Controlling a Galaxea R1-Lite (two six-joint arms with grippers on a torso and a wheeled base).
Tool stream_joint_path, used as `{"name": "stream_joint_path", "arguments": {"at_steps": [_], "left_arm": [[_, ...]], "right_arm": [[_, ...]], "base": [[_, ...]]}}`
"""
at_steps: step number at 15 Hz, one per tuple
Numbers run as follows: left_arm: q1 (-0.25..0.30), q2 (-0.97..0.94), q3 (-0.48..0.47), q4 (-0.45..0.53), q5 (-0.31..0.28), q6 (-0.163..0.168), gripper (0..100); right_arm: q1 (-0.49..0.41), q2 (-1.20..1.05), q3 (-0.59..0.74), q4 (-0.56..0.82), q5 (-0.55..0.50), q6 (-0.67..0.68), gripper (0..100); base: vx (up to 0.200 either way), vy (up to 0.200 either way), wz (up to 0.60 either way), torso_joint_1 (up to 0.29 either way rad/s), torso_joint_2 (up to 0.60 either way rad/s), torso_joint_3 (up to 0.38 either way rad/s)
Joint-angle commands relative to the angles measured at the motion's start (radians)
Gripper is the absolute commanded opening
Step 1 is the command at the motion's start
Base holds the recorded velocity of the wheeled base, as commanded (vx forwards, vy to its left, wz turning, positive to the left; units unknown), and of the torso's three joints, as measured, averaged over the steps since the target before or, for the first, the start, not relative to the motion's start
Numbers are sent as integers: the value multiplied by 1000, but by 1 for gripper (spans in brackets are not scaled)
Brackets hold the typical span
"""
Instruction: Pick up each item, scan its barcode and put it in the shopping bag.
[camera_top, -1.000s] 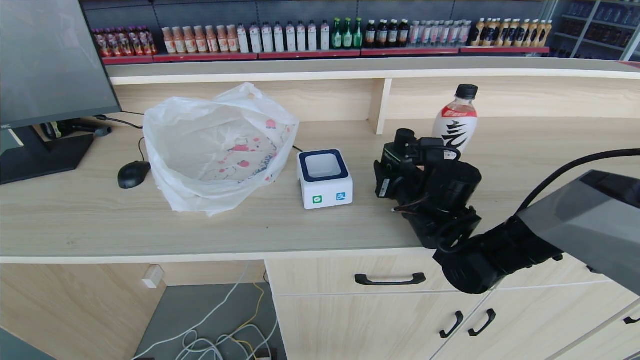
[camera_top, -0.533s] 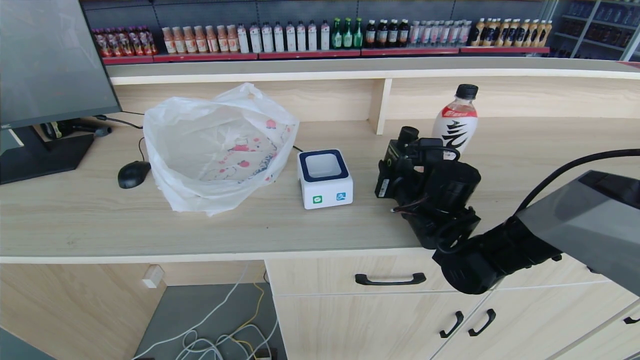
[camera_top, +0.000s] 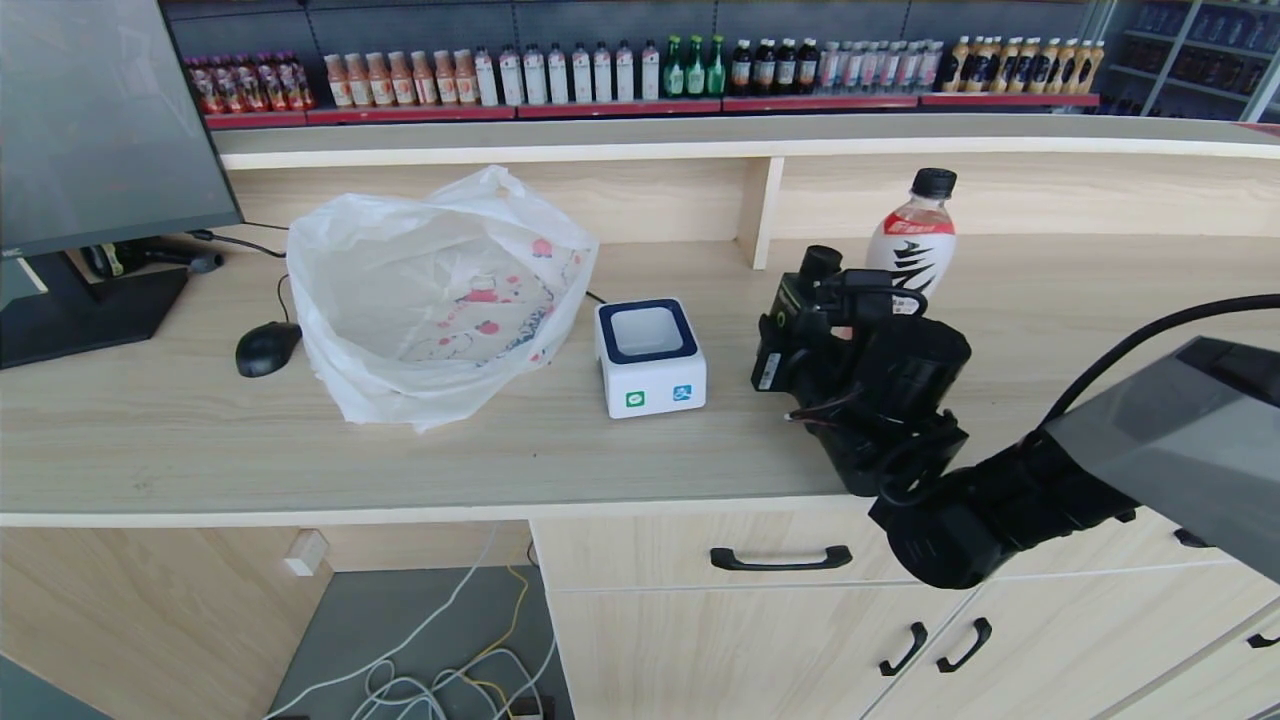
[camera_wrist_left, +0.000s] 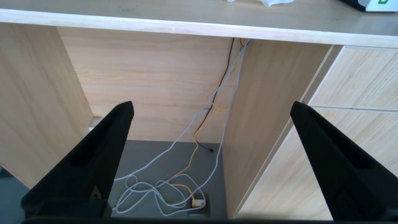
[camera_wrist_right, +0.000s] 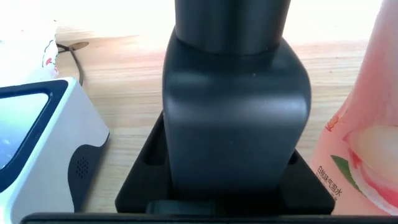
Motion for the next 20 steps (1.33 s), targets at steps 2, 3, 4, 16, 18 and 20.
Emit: {"name": "stream_joint_path", "arguments": {"at_steps": [2,3,4,16,18,20], "left_arm": [[0,0,0,0,0,0,100],[0,0,0,0,0,0,100],[0,0,0,0,0,0,100],[0,0,0,0,0,0,100],[0,0,0,0,0,0,100],[0,0,0,0,0,0,100]], "right_arm": [[14,-36,10,-2,-1,-14,0],[25,-56,31,-2,-4,-15,0],[36,-85,71,-11,-5,-19,0],[295,-366,614,-283,-44,-134,0],[358,-437,665,-283,-44,-143,0],[396,-521,743,-283,-44,-164,0]], "base": [[0,0,0,0,0,0],[0,0,0,0,0,0],[0,0,0,0,0,0],[0,0,0,0,0,0],[0,0,0,0,0,0],[0,0,0,0,0,0]]}}
